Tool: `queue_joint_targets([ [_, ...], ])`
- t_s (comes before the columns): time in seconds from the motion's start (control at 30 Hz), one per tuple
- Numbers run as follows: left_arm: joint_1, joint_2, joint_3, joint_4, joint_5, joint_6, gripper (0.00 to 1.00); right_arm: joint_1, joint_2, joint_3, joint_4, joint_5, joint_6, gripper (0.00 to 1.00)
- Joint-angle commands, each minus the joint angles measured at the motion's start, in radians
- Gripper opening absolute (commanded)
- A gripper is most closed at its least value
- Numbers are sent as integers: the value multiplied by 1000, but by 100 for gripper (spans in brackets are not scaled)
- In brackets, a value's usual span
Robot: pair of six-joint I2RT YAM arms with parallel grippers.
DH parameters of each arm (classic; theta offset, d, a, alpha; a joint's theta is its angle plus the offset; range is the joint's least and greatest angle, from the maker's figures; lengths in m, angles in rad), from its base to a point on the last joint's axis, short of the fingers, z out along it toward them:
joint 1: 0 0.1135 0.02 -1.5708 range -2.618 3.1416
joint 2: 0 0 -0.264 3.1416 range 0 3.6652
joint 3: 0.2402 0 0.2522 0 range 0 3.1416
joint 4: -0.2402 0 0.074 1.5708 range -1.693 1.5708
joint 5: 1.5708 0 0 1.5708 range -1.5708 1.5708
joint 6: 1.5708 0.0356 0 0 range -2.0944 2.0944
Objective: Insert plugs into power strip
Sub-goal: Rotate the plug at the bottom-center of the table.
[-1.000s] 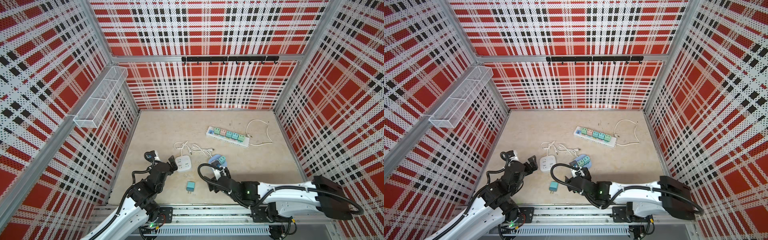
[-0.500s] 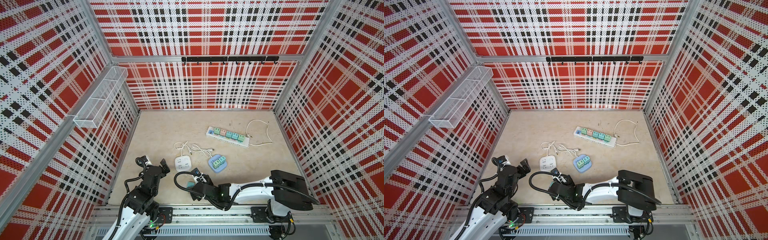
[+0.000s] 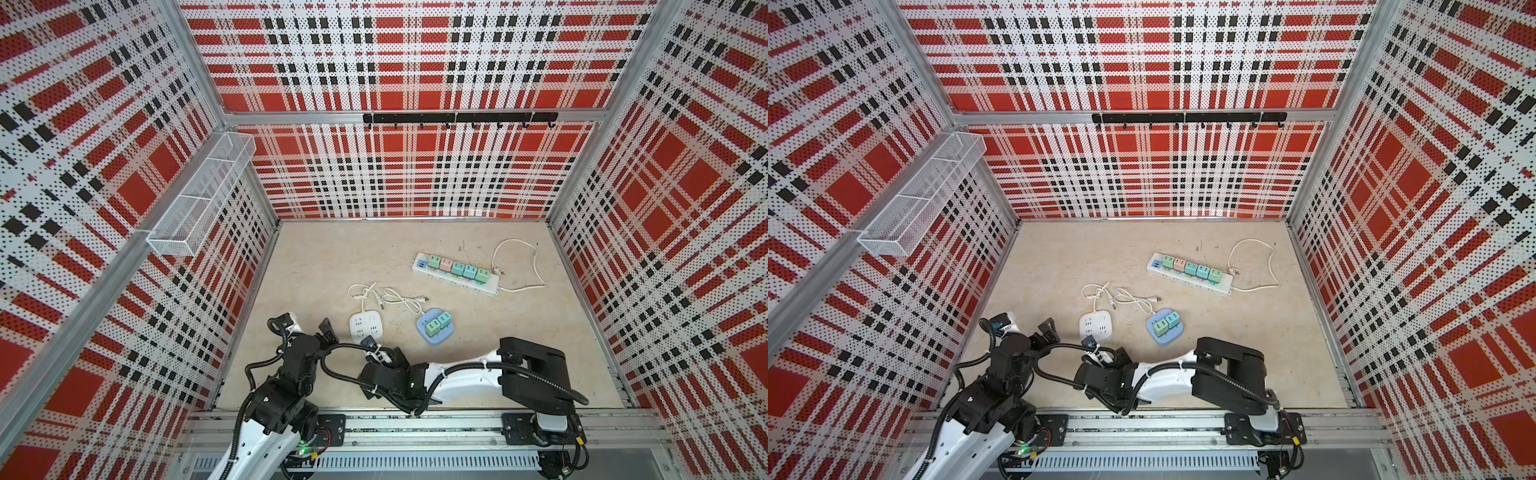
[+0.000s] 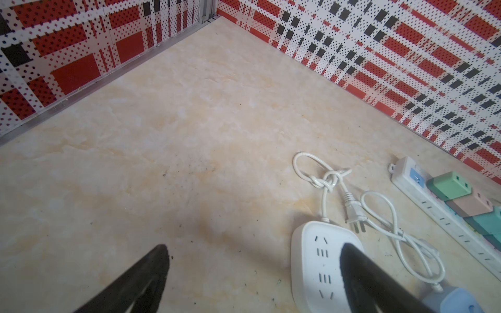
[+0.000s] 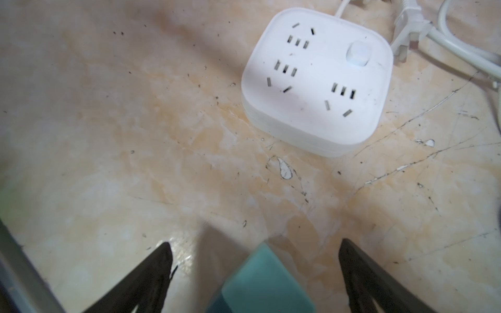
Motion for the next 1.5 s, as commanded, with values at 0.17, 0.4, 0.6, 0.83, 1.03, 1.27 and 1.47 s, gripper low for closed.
queue_joint_targets([
  [0.17,9,-24,-10,-24,-1,7,99,-4,-48,-67,-12,28,55,95],
  [0.4,8,-24,-9,-24,6,9,99,-4,-107,-147,-6,32,92,91],
  [0.6,9,-24,-8,-25,11,10,99,-4,-123,-172,29,4,95,82],
  [0.83,8,-24,-8,-24,17,12,99,-3,-83,-148,58,-44,88,71],
  [1.03,8,-25,-8,-24,17,13,99,-3,-46,-128,70,-60,73,70],
  [1.27,8,-23,-8,-24,23,15,99,-6,-21,-125,96,-72,60,61],
  [1.47,8,-25,-9,-8,51,36,99,-12,-28,-150,127,-82,57,39],
])
